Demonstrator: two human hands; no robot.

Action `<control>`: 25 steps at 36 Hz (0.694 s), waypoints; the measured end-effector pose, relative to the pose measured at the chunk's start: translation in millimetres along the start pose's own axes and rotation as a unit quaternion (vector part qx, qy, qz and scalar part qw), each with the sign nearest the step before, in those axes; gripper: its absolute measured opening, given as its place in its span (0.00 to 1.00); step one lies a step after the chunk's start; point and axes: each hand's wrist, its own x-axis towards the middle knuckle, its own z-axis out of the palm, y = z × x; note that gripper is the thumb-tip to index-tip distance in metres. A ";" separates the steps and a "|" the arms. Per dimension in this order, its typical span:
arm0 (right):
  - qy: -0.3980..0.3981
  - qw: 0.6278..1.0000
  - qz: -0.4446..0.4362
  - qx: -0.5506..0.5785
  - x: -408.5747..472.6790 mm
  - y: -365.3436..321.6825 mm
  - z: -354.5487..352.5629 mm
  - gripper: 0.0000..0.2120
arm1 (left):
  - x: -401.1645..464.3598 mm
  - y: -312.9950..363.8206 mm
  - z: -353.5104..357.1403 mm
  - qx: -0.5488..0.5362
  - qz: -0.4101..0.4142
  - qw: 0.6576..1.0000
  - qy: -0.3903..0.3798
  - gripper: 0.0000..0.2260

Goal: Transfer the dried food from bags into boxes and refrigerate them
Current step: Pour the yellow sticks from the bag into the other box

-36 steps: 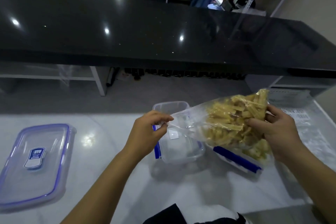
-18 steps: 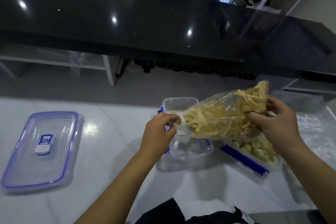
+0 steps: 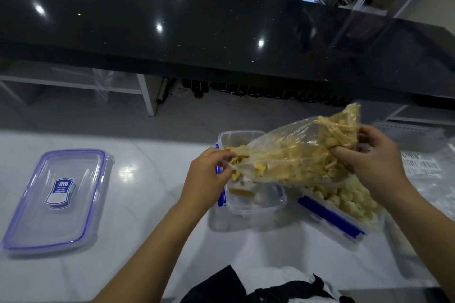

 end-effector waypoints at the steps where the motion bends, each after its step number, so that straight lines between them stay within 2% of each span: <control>1: -0.004 1.000 0.002 -0.007 1.3 0.8 1.3 0.22 | -0.5 -0.5 1.8 0.009 -0.008 1.000 -0.016 0.11; 3: -0.007 1.000 0.003 0.002 4.1 0.2 0.4 0.22 | -5.0 0.4 4.6 0.019 0.000 1.000 -0.015 0.11; 7: -0.013 0.999 -0.012 0.034 7.5 -1.6 -6.9 0.21 | -12.2 0.1 6.8 0.038 0.037 0.998 0.041 0.11; 12: -0.037 0.999 -0.005 -0.007 13.1 9.7 2.7 0.21 | -16.3 -4.5 22.7 0.033 -0.042 0.998 -0.016 0.12; 17: -0.032 0.999 -0.031 -0.009 17.9 14.0 0.3 0.24 | -25.3 -3.3 34.7 0.023 -0.064 0.997 0.028 0.13; 20: -0.038 0.999 -0.032 -0.004 17.1 18.2 -1.4 0.25 | -29.8 -1.5 38.2 0.020 -0.084 0.996 0.028 0.13; 25: -0.047 0.998 -0.051 -0.001 21.3 13.7 -4.8 0.25 | -33.5 2.4 41.6 0.009 -0.070 0.997 0.032 0.13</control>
